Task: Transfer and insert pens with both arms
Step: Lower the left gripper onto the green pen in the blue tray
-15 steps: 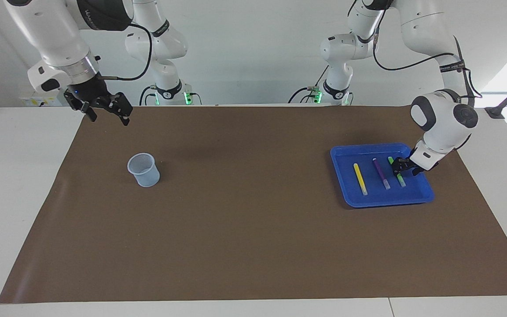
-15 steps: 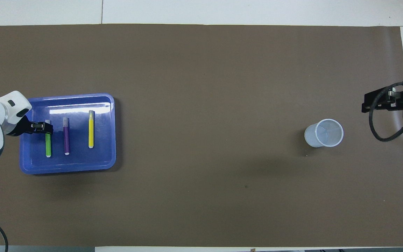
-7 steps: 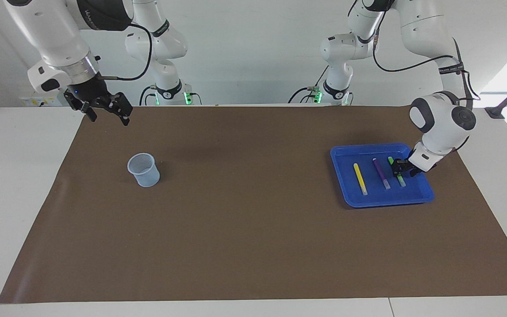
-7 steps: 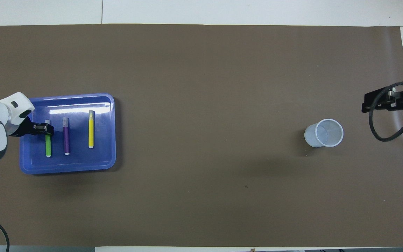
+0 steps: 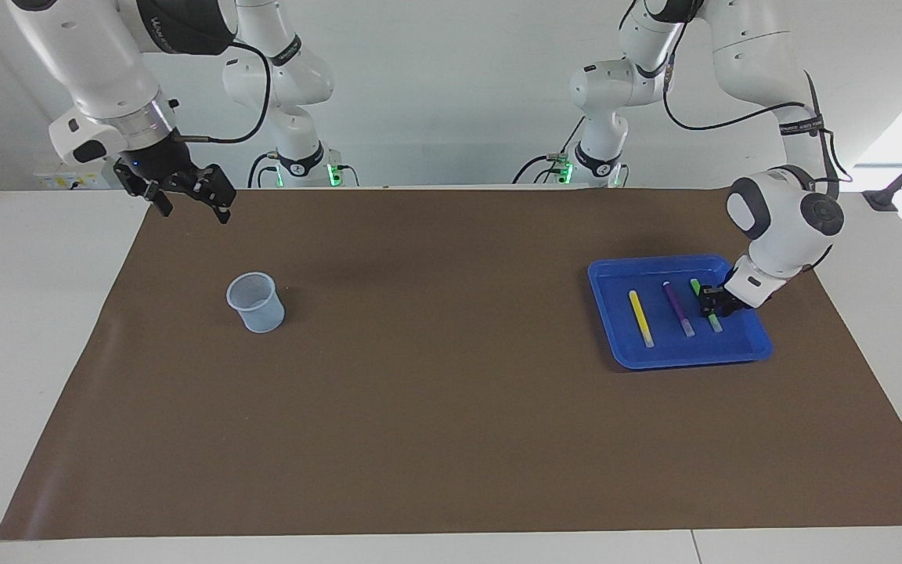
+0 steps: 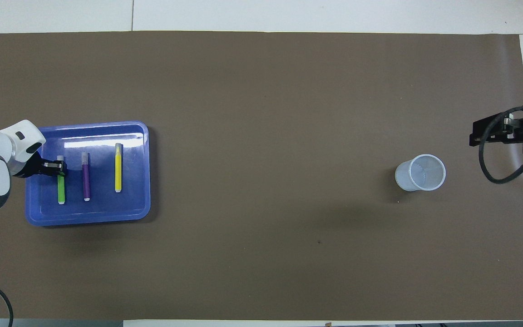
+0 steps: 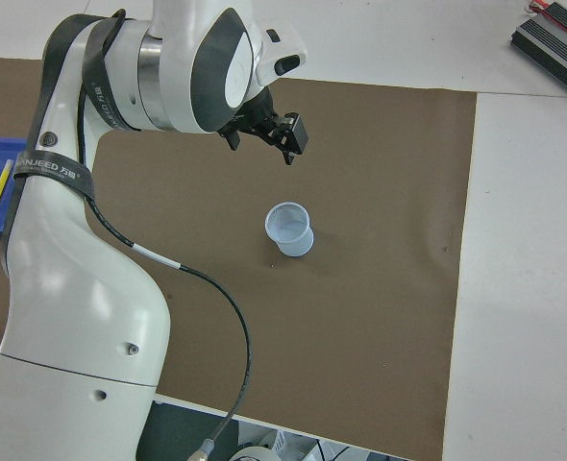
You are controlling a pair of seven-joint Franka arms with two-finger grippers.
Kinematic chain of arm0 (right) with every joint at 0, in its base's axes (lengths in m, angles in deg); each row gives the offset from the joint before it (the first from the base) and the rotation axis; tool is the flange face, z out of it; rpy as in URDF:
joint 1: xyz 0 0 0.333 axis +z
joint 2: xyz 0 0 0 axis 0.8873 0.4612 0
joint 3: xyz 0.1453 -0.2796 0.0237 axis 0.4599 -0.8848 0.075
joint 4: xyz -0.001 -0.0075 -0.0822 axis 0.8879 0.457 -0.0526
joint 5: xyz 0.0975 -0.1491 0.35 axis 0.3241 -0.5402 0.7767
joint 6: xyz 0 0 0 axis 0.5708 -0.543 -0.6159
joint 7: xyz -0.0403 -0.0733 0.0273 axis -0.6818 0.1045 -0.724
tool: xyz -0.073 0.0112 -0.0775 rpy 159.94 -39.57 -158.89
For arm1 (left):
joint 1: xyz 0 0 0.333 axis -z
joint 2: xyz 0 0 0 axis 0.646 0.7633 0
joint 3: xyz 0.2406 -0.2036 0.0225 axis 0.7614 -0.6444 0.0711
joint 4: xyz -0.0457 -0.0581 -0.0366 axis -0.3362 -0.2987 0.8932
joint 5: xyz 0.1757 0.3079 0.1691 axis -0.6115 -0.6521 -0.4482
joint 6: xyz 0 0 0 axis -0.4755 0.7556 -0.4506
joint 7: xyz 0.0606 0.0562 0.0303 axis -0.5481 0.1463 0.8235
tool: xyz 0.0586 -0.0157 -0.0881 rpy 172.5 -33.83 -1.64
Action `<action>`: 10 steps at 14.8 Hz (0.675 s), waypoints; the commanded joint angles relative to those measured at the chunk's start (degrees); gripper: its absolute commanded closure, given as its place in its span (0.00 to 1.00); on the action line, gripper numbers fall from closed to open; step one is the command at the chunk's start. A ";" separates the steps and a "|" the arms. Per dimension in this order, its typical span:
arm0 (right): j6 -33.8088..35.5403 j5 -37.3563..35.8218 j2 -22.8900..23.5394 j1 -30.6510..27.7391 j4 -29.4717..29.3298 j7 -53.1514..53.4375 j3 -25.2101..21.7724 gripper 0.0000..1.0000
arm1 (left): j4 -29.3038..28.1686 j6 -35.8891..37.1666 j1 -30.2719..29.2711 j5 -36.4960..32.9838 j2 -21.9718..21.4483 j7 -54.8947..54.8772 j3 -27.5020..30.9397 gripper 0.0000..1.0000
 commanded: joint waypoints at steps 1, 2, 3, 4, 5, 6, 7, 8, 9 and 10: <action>0.47 0.93 -0.41 -0.85 0.57 -1.04 0.31 0.00 | -0.59 -1.20 -0.41 0.25 -0.12 -0.80 -0.11 0.82; 0.47 0.93 -0.50 -0.85 0.57 -1.04 0.31 0.00 | -0.59 -1.20 -0.33 0.33 -0.12 -0.72 -0.11 0.89; 0.47 0.93 -0.41 -0.85 0.57 -1.04 0.31 0.00 | -0.59 -1.29 -0.33 0.34 -0.12 -0.71 -0.11 1.00; 0.47 1.01 -0.41 -0.85 0.57 -1.04 0.31 0.00 | -0.42 -1.29 -0.33 0.34 0.14 -0.71 -0.11 1.00; 0.47 1.01 -0.41 -0.85 0.57 -1.04 0.31 0.00 | -0.33 -1.29 -0.41 0.34 0.31 -0.63 -0.11 1.00; 0.47 0.93 -0.41 -0.85 0.57 -1.04 0.31 0.00 | -0.33 -1.29 -0.41 0.34 0.32 -0.63 -0.11 1.00; 0.47 1.01 -0.41 -0.85 0.57 -1.04 0.31 0.00 | -0.16 -1.20 -0.41 0.25 0.32 -0.63 -0.11 1.00; 0.47 0.93 -0.41 -0.85 0.57 -1.04 0.31 0.00 | 0.11 -1.03 -0.33 0.33 0.32 -0.54 -0.11 1.00; 0.55 1.01 -0.41 -0.85 0.57 -1.04 0.31 0.00 | 0.63 -0.68 -0.33 0.34 0.40 -0.28 -0.11 1.00; 0.47 1.01 -0.41 -0.85 0.57 -1.13 0.31 0.00 | 1.59 0.63 -0.33 0.34 0.58 -0.19 -0.19 1.00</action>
